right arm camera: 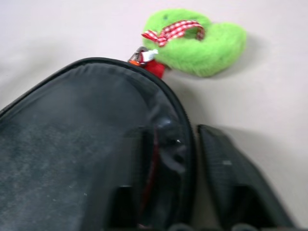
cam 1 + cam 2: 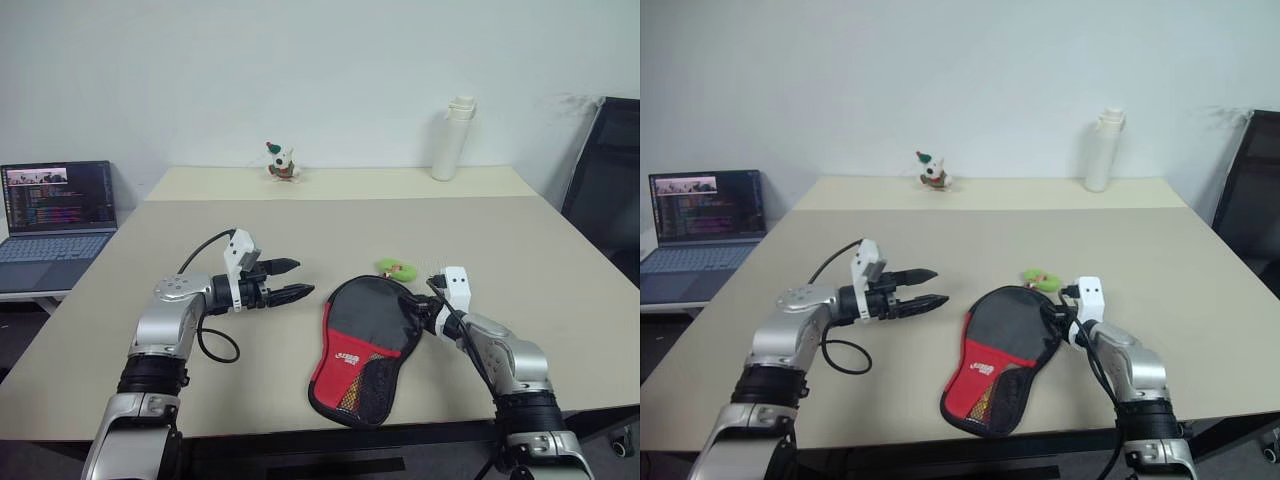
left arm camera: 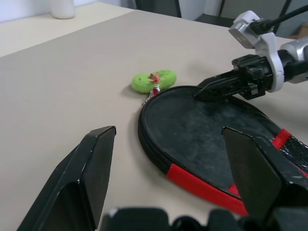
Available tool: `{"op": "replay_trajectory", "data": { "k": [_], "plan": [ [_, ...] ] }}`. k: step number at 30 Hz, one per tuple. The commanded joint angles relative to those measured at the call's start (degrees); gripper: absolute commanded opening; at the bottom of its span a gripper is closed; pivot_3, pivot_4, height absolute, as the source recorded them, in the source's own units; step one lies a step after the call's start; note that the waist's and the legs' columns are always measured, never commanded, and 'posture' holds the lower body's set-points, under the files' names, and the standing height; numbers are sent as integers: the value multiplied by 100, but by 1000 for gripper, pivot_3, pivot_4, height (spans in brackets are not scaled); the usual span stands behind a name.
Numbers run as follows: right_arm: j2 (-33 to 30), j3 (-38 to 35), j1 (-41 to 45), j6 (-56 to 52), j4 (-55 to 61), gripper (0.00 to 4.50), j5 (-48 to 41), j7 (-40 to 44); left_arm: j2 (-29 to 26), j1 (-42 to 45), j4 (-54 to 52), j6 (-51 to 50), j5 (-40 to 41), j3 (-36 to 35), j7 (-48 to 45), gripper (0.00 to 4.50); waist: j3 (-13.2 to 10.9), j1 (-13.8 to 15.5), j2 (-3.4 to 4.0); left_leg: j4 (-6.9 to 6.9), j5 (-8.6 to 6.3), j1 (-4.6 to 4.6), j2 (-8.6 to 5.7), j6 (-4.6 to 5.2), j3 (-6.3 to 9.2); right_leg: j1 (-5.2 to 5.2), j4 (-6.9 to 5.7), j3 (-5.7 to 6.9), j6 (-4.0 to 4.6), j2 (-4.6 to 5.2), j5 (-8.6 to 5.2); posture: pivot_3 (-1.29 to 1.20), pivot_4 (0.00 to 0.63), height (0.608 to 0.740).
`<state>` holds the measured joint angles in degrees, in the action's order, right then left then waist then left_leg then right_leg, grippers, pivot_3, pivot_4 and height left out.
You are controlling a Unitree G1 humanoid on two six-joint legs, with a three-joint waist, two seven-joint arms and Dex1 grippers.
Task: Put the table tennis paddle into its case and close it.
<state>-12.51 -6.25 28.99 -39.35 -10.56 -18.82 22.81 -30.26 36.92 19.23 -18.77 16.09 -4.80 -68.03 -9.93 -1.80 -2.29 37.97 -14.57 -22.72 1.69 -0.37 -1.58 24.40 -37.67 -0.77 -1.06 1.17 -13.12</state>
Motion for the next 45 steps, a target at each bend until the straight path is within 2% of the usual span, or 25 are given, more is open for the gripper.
{"op": "replay_trajectory", "data": {
  "k": [1,2,3,11,23,30,33,40,44,45],
  "plan": [
    [-113,237,155,353,-231,404,58,460,-82,-86,-409,-76,173,25,44,3844,0,-11,0,0,0,1,0,0,-2,0,0,-1,0,0,0,0,150,740],
    [-153,323,190,428,-303,84,85,605,-90,-118,-463,-110,192,37,40,3844,0,-15,0,0,0,2,0,0,-3,0,-1,-1,0,-1,0,0,150,740],
    [-197,425,229,513,-367,36,127,758,-100,-140,-508,-143,212,44,38,3844,0,-21,0,0,0,3,0,0,-4,0,-2,-1,0,-2,0,0,150,740],
    [-298,1031,684,1021,-820,36,366,1715,-201,-334,-781,-288,276,96,52,3844,-2,-114,2,-4,0,13,1,0,-11,0,-5,-5,-4,-11,-3,0,150,740],
    [-9,1138,1514,1715,-1988,36,689,1953,-248,-467,-1003,-381,307,182,160,3844,-3,-144,5,-5,0,11,8,0,-11,1,-6,-7,4,-7,2,0,150,740],
    [-320,1200,1494,1572,-1983,36,933,2079,-243,-463,-979,-342,282,233,182,3844,-4,-139,7,-5,0,9,7,0,-8,1,-5,-8,4,-2,2,0,150,740],
    [-588,1160,1386,1323,-1749,737,959,2071,-219,-448,-936,-301,266,260,185,3844,-5,-113,7,-5,0,6,4,0,-6,1,-4,-8,4,1,2,0,150,740],
    [-1356,1186,844,570,-622,3150,897,2407,-108,-305,-718,-85,93,437,348,3844,-6,-13,9,-4,0,0,2,0,-2,1,1,-7,4,3,2,0,150,740],
    [-1592,796,710,49,22,4470,593,2333,111,-48,-399,227,-68,632,450,3844,-6,9,10,-1,0,2,-1,0,-4,1,0,-3,-3,2,-2,0,150,740],
    [-1578,690,700,-69,146,4470,497,2270,152,5,-334,301,-99,693,421,3844,-6,8,10,-1,0,1,-1,0,-4,1,0,-2,-4,1,-3,0,150,740]
  ]
}}
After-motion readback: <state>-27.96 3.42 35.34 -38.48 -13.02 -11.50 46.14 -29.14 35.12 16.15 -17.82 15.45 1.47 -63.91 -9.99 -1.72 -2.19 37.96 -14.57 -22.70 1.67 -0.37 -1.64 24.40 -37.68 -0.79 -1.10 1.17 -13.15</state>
